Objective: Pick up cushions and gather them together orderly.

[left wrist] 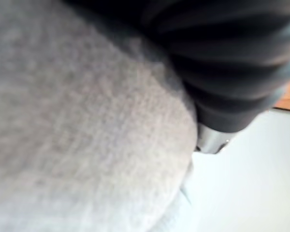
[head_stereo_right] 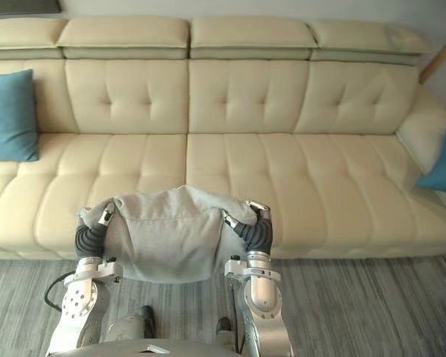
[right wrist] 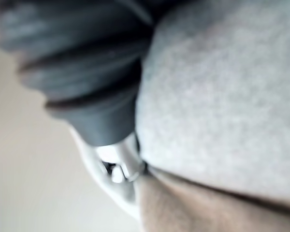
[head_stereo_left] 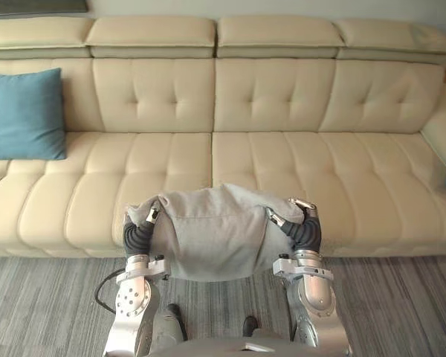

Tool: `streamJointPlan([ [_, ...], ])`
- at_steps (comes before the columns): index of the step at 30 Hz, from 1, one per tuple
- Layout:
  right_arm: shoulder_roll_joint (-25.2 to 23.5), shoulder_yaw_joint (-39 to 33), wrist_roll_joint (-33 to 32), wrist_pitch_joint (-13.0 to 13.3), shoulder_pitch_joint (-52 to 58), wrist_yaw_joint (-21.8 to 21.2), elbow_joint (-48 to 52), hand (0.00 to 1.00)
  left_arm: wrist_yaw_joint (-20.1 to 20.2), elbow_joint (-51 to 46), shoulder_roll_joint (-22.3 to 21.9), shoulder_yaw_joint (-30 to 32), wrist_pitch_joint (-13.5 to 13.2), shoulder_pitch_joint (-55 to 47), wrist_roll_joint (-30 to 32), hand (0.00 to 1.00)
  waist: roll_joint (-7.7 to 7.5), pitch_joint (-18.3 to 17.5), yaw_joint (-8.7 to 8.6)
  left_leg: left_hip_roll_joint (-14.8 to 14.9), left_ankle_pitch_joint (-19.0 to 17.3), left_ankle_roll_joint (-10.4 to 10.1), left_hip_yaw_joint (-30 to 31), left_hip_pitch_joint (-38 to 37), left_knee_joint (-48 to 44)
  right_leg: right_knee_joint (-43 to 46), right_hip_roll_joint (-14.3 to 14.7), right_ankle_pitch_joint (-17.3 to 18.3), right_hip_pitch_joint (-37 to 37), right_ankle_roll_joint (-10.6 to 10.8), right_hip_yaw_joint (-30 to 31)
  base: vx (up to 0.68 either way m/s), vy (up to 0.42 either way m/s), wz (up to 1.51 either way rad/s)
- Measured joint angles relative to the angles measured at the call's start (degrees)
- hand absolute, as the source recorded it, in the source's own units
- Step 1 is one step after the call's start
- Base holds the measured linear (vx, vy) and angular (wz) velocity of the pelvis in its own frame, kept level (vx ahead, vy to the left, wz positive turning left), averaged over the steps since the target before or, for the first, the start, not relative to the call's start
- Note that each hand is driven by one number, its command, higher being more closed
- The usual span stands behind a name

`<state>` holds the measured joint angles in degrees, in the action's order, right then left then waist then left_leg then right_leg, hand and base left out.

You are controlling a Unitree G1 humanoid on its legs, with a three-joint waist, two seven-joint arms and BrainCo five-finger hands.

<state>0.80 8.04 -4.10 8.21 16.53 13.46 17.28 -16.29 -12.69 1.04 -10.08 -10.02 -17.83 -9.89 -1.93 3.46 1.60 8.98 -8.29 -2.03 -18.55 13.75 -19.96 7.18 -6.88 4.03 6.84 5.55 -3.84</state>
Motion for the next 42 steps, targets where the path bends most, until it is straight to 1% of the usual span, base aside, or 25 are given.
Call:
streamJointPlan([
  [2,0.1,-0.6,0.0,0.0,-1.9,-0.3,-3.1,1.00,0.5,0.1,0.1,0.2,0.3,0.0,0.0,1.00,-0.91,-0.1,-0.53,-0.4,-1.5,0.6,-0.2,0.0,-1.3,4.3,-0.7,1.5,1.8,0.3,1.1,0.13,0.047,-0.36],
  [6,0.1,-0.8,0.3,0.0,-4.5,-0.9,-8.7,1.00,0.5,2.3,0.1,1.4,1.0,0.5,0.0,1.00,-1.05,0.6,-1.65,-0.7,-3.6,2.2,0.9,-2.5,-3.0,21.3,-1.2,1.4,7.4,-0.2,1.3,0.13,0.058,-0.09],
  [7,-0.1,-0.8,1.3,-0.1,-5.7,-0.9,-10.2,1.00,0.5,2.2,0.2,1.7,1.0,0.6,0.0,1.00,-1.16,2.0,-1.78,-0.5,-4.8,2.7,1.4,-5.5,-1.7,25.6,-1.1,1.6,8.6,-5.1,1.3,0.06,0.008,0.05],
  [8,0.0,-0.8,1.7,-0.1,-5.8,-1.0,-10.4,1.00,0.4,2.3,0.4,1.7,1.0,0.6,0.1,1.00,-0.55,2.5,-1.88,-0.4,-5.1,2.8,1.6,-6.2,-1.3,25.0,-0.5,3.3,9.0,-5.0,1.3,0.09,-0.019,0.02],
  [9,-0.1,-0.8,1.9,-0.1,-6.5,-1.7,-10.6,1.00,0.4,2.2,0.5,2.2,0.8,1.3,0.0,1.00,-0.77,2.3,-1.83,-0.1,-5.6,2.6,2.0,-6.7,-0.8,19.1,1.3,4.7,9.9,-4.2,1.3,0.11,-0.042,0.08],
  [10,-0.2,-0.9,1.9,0.0,-7.1,-1.9,-10.6,1.00,0.4,2.3,0.8,2.3,0.7,2.1,0.0,1.00,-0.97,2.2,-1.96,-0.1,-5.7,2.5,2.4,-6.5,-0.6,14.4,2.5,4.2,11.0,-3.8,1.3,0.16,-0.075,0.26],
  [12,0.3,-1.6,1.9,0.0,-7.8,-2.2,-10.6,1.00,0.5,2.4,1.4,2.2,0.8,2.8,0.1,1.00,-1.71,2.1,-3.36,-2.2,-6.6,0.8,4.4,-7.0,0.3,3.2,3.2,-1.2,12.2,-3.1,1.8,0.20,-0.130,0.60],
  [13,0.5,-1.6,1.9,0.0,-7.7,-2.2,-10.6,1.00,0.5,2.8,1.3,2.1,0.8,2.8,0.1,1.00,-2.35,1.8,-4.04,-2.9,-7.1,0.0,5.4,-7.5,0.1,3.4,3.2,-4.5,11.8,-2.7,2.6,0.27,-0.150,0.77],
  [14,1.7,-1.6,1.9,0.0,-7.7,-2.2,-10.6,1.00,0.5,3.7,0.9,1.4,0.8,2.8,0.1,1.00,-0.86,2.3,-4.35,-3.1,-7.9,-1.0,7.4,-8.6,0.2,4.6,3.3,-7.3,10.9,-3.0,3.0,0.32,-0.132,0.53],
  [16,3.3,-1.8,1.8,0.0,-7.5,-2.2,-9.9,1.00,0.6,3.9,-0.3,0.5,0.8,2.9,0.0,1.00,3.09,2.3,-3.66,-0.2,-8.4,-2.4,9.2,-8.7,0.2,8.4,5.1,-4.0,11.3,-4.0,-0.3,0.38,-0.115,0.38],
  [18,3.2,-2.0,1.8,-0.1,-6.4,-2.2,-8.6,1.00,0.6,3.8,-1.8,0.5,0.7,3.1,0.0,1.00,3.63,2.1,-3.52,1.4,-7.7,-3.5,10.9,-9.1,-0.3,10.3,5.9,-1.8,10.4,-5.2,-3.2,0.36,-0.132,0.54],
  [19,3.2,-2.0,1.8,-0.1,-4.6,-2.2,-5.9,1.00,0.8,3.7,-2.6,0.4,0.7,3.1,0.0,1.00,3.60,2.2,-3.34,2.9,-7.2,-3.4,11.1,-8.4,-3.6,10.1,6.5,-0.9,8.3,-6.1,-5.3,0.34,-0.149,0.64],
  [21,3.2,-2.1,1.7,-0.1,-1.4,-2.2,-1.0,1.00,1.8,3.6,-2.9,0.4,0.7,2.7,0.0,1.00,3.69,2.2,-3.13,4.4,-6.2,-2.6,10.8,-6.1,-12.4,10.1,6.7,1.0,5.1,-6.3,-7.0,0.28,-0.113,0.47],
  [23,3.2,-2.1,1.7,-0.1,0.8,-2.2,4.1,1.00,2.8,2.2,-2.9,0.4,0.7,2.3,0.0,1.00,3.27,2.2,-2.37,6.0,-0.9,-1.3,10.1,-0.7,-25.4,8.9,5.6,3.0,1.2,-6.5,-7.1,0.24,-0.018,0.18],
  [24,3.3,-2.2,1.7,0.1,1.1,-2.2,4.9,1.00,3.1,2.0,-3.1,0.3,0.6,2.3,0.0,1.00,3.23,2.2,-2.15,6.4,-1.6,-1.3,9.2,0.3,-27.1,8.2,5.2,3.2,0.5,-6.3,-7.1,0.20,0.049,0.07],
  [25,3.2,-2.7,1.7,0.2,1.1,-2.1,5.3,1.00,3.6,1.9,-3.7,0.2,0.5,2.3,0.0,1.00,3.25,2.1,-2.06,6.7,-4.1,-1.0,8.5,1.5,-26.9,7.8,4.7,3.2,0.1,-6.3,-7.1,0.13,0.090,0.00],
  [26,3.2,-2.8,1.7,0.2,1.0,-2.1,5.4,1.00,4.1,1.9,-4.0,0.2,0.5,2.4,0.0,1.00,3.27,2.1,-1.77,6.8,-6.0,-0.3,8.0,2.4,-24.5,7.5,4.2,3.2,0.0,-6.2,-6.8,0.12,0.143,-0.09],
  [27,3.1,-3.1,1.7,0.2,1.1,-2.1,5.3,1.00,4.2,1.9,-4.5,0.2,0.5,2.3,0.0,1.00,3.69,1.9,-1.26,6.3,-6.9,-0.5,7.6,1.9,-17.3,7.3,3.4,2.9,-0.1,-5.8,-6.4,0.09,0.191,-0.13],
  [28,3.2,-3.4,1.7,0.2,1.2,-2.1,5.3,1.00,4.2,1.9,-4.6,0.0,0.5,2.4,0.0,1.00,3.77,1.8,-1.25,5.9,-5.6,-0.5,7.7,0.7,-12.0,7.2,3.2,2.7,0.0,-5.2,-6.3,0.08,0.252,-0.27],
  [29,3.1,-4.1,1.7,0.2,1.1,-2.1,4.9,1.00,4.2,1.9,-4.5,-0.3,0.2,2.3,0.0,1.00,4.71,1.2,-0.94,5.3,-2.2,-3.0,8.2,-1.4,-3.7,6.3,3.7,2.7,-0.1,-3.5,-5.4,0.09,0.270,-0.27],
  [30,2.3,-4.0,1.7,0.0,0.8,-2.2,3.1,1.00,4.2,2.2,-3.6,-0.3,0.3,2.3,0.0,1.00,3.25,0.6,-0.97,3.9,-1.7,-3.7,7.7,-2.5,-1.1,4.8,3.1,1.9,-0.2,-2.3,-4.1,0.10,0.262,-0.29],
  [31,0.7,-4.1,1.8,0.0,1.1,-2.3,1.3,1.00,4.3,2.2,-2.6,-0.4,0.3,1.6,0.0,1.00,1.25,-0.6,-1.55,1.6,-0.3,-3.0,6.4,-3.6,2.1,1.8,1.5,0.1,-0.5,-1.7,-2.7,0.11,0.254,-0.24],
  [32,-0.3,-4.2,1.8,0.0,0.9,-2.6,0.0,1.00,4.3,2.2,-2.2,-0.4,0.3,1.4,0.0,1.00,0.42,-1.0,-1.66,0.5,-0.1,-2.7,5.4,-4.4,3.2,-0.7,0.7,-1.6,-1.3,-1.4,-1.6,0.08,0.204,-0.21],
  [36,-0.4,-4.2,2.3,-0.1,-1.1,-2.8,-3.3,1.00,4.2,2.3,-0.8,-0.4,0.3,1.4,0.0,1.00,0.00,-1.3,-1.94,-1.0,0.2,-2.2,3.4,-6.1,5.4,-4.0,0.1,-4.8,-2.0,-1.3,2.0,0.00,0.127,-0.28],
  [42,1.5,-4.0,4.6,-0.5,-10.9,-1.7,-8.8,1.00,1.4,6.0,0.3,-0.1,0.3,6.2,0.1,1.00,-0.41,-1.6,-2.35,-1.5,1.3,-2.0,1.3,-7.1,8.0,-5.6,0.4,-5.6,-0.5,-1.1,5.6,-0.07,-0.017,-0.26],
])
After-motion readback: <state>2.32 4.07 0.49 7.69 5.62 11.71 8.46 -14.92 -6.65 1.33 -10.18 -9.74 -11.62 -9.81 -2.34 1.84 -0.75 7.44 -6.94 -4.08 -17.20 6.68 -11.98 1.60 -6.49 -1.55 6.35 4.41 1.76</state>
